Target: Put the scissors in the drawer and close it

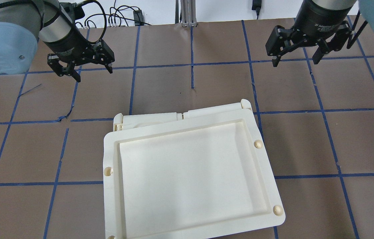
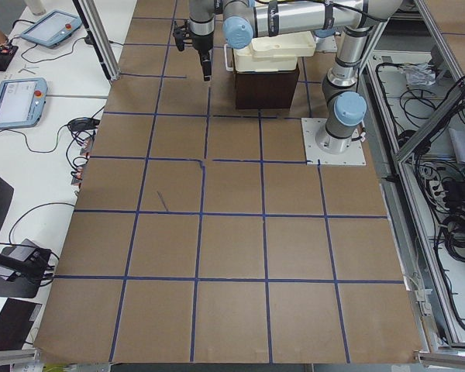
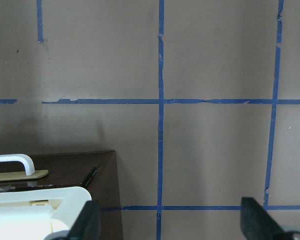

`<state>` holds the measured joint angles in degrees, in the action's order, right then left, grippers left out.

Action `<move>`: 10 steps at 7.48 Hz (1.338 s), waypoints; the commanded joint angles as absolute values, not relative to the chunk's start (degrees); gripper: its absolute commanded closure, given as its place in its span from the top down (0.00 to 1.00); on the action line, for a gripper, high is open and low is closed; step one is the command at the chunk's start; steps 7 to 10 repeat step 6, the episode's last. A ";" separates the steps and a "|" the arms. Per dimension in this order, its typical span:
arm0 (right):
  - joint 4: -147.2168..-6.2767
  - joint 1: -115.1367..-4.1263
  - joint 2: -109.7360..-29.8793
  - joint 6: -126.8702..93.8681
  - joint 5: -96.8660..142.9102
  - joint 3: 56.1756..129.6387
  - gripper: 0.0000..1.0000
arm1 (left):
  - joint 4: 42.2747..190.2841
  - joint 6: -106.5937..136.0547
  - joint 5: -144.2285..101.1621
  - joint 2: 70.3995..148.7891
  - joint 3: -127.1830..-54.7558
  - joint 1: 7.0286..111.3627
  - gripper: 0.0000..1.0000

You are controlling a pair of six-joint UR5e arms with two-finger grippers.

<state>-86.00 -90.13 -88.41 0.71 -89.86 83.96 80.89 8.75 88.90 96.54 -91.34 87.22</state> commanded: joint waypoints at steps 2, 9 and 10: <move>-82.27 -90.18 -87.98 1.14 -90.26 81.83 1.00 | 79.54 8.62 87.27 96.86 -92.46 87.54 1.00; -82.27 -90.18 -87.98 1.14 -90.09 82.18 1.00 | 79.89 4.75 87.71 96.59 -92.55 87.54 1.00; -82.27 -90.18 -87.98 1.14 -90.09 82.18 1.00 | 79.89 4.75 87.71 96.59 -92.55 87.54 1.00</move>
